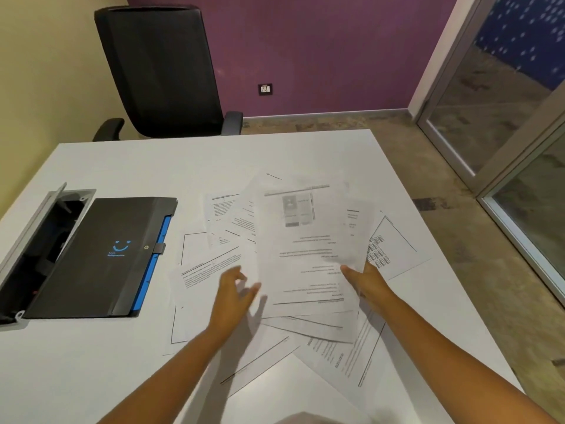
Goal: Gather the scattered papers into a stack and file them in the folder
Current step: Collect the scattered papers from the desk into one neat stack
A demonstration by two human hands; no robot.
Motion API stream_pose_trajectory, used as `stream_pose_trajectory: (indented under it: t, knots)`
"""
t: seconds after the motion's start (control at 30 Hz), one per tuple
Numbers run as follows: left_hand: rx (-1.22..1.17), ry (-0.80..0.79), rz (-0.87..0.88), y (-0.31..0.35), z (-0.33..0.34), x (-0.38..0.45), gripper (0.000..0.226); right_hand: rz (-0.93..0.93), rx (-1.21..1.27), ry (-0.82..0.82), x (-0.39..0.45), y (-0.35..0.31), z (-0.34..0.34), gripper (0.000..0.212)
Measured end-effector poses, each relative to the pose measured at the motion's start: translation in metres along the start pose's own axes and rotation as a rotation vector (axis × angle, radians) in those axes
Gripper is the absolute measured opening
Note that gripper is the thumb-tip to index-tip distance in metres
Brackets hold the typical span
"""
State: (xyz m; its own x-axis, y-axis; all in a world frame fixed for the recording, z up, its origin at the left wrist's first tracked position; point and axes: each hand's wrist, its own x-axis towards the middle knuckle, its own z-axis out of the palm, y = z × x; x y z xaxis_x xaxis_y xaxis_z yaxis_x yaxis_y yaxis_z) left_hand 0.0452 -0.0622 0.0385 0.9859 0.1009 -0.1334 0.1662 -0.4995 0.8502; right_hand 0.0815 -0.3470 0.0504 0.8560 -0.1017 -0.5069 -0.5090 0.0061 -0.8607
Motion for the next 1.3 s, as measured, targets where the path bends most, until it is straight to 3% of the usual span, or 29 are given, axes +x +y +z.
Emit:
stream_pose_trajectory:
  t: [0.07,0.13,0.27,0.43,0.73,0.83,0.93,1.0,1.23,1.3]
  knots:
    - [-0.164,0.018,-0.120,0.016,-0.010,0.021,0.056,-0.065,-0.043,-0.034,0.001,-0.014,0.000,0.034]
    - [-0.269,-0.094,-0.139,0.031,-0.021,0.038,0.063,-0.117,-0.044,-0.071,-0.002,-0.029,0.003,0.031]
    - [-0.416,-0.302,-0.095,0.061,-0.037,0.054,0.049,-0.216,-0.029,-0.133,-0.010,-0.054,0.015,0.025]
    - [-0.428,-0.234,-0.014,0.080,-0.044,0.058,0.032,-0.240,-0.098,-0.123,-0.015,-0.067,0.025,0.025]
    - [-0.426,-0.218,-0.006,0.076,-0.036,0.047,0.029,-0.274,-0.091,-0.101,-0.012,-0.060,0.030,0.028]
    - [-0.381,-0.175,-0.057,0.066,-0.028,0.044,0.035,-0.278,-0.091,-0.057,-0.007,-0.057,0.032,0.025]
    - [-0.260,-0.227,-0.128,0.044,-0.017,0.033,0.039,-0.214,-0.196,-0.024,-0.002,-0.041,0.033,0.039]
    - [-0.224,-0.250,-0.191,0.029,-0.011,0.025,0.038,-0.212,-0.270,-0.014,0.000,-0.030,0.032,0.037]
    - [-0.225,-0.212,-0.307,0.004,-0.006,0.006,0.034,-0.181,-0.197,-0.008,-0.001,-0.032,0.043,0.021]
    - [-0.229,-0.154,-0.361,-0.007,-0.009,-0.002,0.037,-0.089,-0.151,-0.047,-0.003,-0.032,0.050,0.029]
